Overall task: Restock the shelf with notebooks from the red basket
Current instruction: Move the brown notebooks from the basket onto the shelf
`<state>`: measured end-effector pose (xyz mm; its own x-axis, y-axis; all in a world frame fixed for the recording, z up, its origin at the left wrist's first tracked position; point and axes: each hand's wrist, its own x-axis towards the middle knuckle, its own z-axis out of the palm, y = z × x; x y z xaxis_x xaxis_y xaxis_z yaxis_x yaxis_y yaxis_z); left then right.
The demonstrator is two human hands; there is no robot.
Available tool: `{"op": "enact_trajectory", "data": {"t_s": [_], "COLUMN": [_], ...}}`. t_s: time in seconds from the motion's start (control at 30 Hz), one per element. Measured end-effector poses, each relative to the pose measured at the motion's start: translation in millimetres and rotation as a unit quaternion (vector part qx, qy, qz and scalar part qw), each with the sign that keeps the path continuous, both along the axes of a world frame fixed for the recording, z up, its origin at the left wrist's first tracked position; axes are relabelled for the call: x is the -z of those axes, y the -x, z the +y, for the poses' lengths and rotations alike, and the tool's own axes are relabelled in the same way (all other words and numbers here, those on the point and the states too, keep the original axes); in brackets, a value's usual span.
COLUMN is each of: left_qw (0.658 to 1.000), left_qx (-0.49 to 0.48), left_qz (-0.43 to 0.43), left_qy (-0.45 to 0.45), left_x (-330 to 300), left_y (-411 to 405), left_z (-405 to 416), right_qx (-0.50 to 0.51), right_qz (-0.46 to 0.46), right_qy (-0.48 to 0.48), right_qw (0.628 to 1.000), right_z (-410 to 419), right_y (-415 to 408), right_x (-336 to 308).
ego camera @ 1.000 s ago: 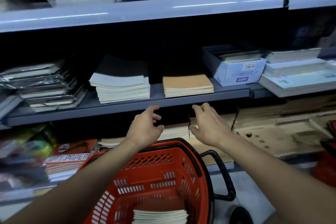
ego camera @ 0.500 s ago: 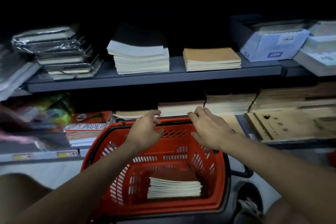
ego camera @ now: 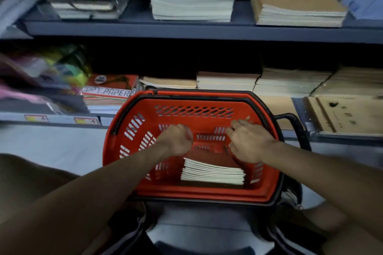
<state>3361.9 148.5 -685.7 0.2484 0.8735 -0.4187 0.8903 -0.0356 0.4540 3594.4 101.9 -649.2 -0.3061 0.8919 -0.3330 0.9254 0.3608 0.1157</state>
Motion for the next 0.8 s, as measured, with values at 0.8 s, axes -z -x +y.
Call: {"op": "enact_trajectory", "data": {"t_s": [0.8], "left_qw": [0.893], "left_qx": [-0.319], "left_qz": [-0.129], "left_qy": [0.29], "left_x": [54.6], "left_y": [9.1], "left_z": [-9.0], "right_qx": [0.259], "right_qz": [0.138], "right_qy": [0.299], "right_qw": [0.908], "right_z": [10.9], "right_y": [12.0], "right_x": [79.5]}}
